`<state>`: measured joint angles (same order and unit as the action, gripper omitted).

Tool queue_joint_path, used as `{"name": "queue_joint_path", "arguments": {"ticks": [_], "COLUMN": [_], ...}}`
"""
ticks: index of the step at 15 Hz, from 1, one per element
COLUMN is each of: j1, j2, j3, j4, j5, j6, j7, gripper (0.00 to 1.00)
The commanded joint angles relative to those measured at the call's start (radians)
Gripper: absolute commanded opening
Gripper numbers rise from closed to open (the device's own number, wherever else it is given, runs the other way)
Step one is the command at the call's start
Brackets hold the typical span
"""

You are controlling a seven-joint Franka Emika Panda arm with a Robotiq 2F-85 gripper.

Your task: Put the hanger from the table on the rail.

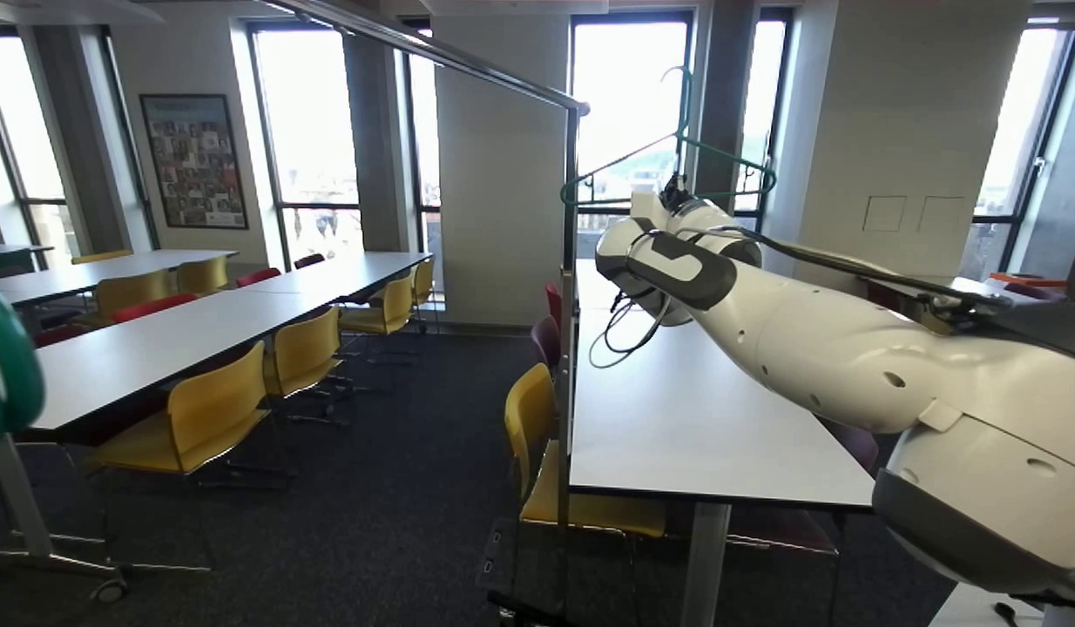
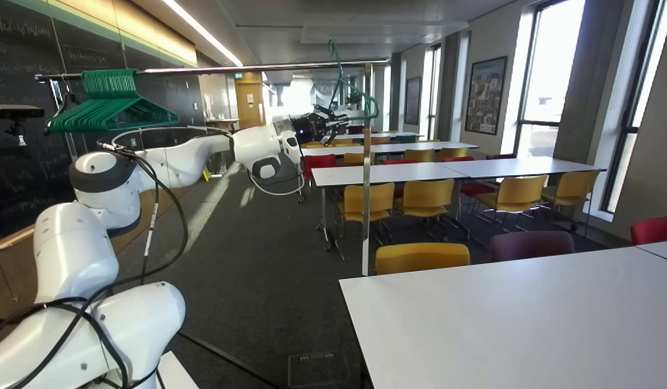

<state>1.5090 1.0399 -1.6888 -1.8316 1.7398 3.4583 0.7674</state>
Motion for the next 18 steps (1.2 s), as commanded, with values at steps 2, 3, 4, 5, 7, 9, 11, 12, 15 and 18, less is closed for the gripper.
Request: {"name": "queue_joint_path", "arguments": {"ticks": [2,3,4,5,7,9,11,12,15,18], "j1": [-0.033,-0.036,-0.002,-0.028,-0.025,-0.02,-0.018,-0.018,-0.036,-0.036], "j2": [-0.092,-0.11,-0.154,-0.06,-0.091,-0.103,-0.104,-0.104,-0.088,-0.148], "j3": [-0.034,-0.033,-0.03,-0.031,-0.03,-0.03,-0.029,-0.029,-0.02,0.054], "j4": [0.079,0.091,0.088,0.063,0.08,0.086,0.086,0.086,0.096,0.073], "j5": [0.018,0.02,-0.028,0.028,0.019,0.018,0.018,0.018,0.028,0.005], "j6": [0.0,0.0,0.0,-0.001,-0.001,-0.001,-0.001,-0.001,-0.001,-0.001], "j7": [-0.188,-0.223,-0.212,-0.175,-0.197,-0.202,-0.202,-0.202,-0.191,-0.241], "gripper": [0.02,0.02,0.02,0.1,0.1,0.1,0.1,0.1,0.02,0.02]}}
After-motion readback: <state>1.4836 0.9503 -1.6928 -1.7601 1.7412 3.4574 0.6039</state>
